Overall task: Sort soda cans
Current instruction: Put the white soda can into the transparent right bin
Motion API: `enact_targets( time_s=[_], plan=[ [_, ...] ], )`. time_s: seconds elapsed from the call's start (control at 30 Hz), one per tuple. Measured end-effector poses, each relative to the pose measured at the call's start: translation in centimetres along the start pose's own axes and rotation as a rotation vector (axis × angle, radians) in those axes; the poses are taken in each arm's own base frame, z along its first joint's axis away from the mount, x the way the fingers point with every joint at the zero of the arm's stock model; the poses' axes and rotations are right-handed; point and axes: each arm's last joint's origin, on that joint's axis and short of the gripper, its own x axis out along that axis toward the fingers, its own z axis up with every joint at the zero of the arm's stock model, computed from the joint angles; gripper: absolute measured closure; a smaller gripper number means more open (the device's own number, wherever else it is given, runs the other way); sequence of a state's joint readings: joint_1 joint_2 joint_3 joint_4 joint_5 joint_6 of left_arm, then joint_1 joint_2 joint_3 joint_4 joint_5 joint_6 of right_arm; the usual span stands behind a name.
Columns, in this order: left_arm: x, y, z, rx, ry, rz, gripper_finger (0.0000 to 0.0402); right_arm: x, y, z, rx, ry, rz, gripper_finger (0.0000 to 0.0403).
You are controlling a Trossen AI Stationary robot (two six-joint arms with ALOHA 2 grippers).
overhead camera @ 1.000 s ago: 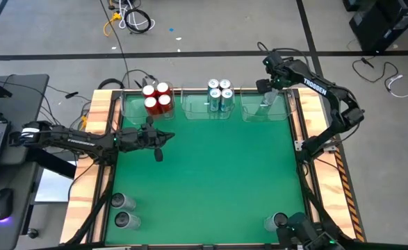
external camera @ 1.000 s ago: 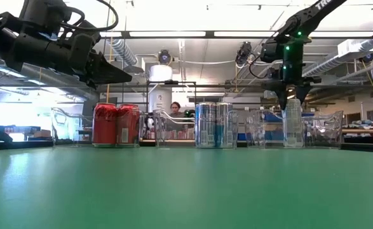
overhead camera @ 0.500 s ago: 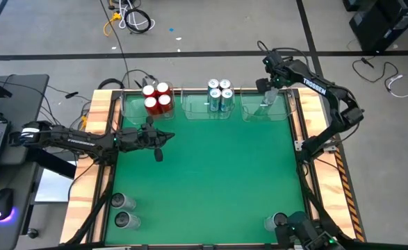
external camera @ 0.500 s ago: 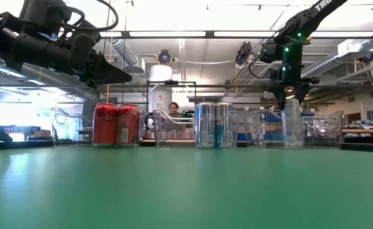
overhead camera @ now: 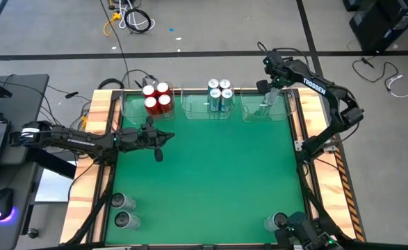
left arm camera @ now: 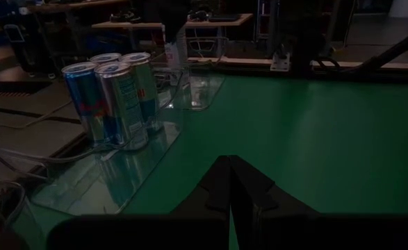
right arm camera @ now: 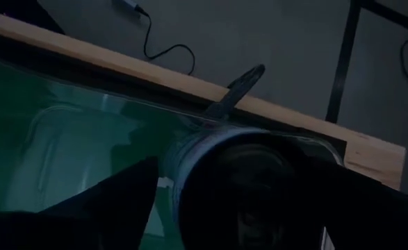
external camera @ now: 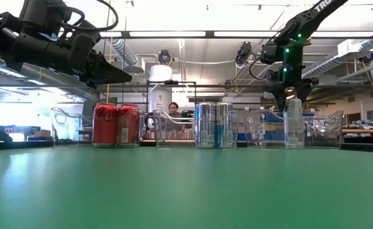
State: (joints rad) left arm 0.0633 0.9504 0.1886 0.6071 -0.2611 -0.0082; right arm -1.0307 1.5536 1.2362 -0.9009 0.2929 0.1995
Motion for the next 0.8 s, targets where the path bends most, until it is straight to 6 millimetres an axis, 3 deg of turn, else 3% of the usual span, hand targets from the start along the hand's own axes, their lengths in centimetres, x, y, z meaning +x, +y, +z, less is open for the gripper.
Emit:
enact_targets(
  time_s=[0.4,0.8],
  plan=[
    [0.0,0.0,0.0,0.000,0.000,0.000,0.0396,-1.1,1.6,0.4,-0.145,-0.061,0.021,0.0053],
    [0.0,0.0,0.0,-0.001,-0.001,0.000,0.0396,-7.1,3.1,3.0,-0.230,-0.220,0.088,0.0053]
  ],
)
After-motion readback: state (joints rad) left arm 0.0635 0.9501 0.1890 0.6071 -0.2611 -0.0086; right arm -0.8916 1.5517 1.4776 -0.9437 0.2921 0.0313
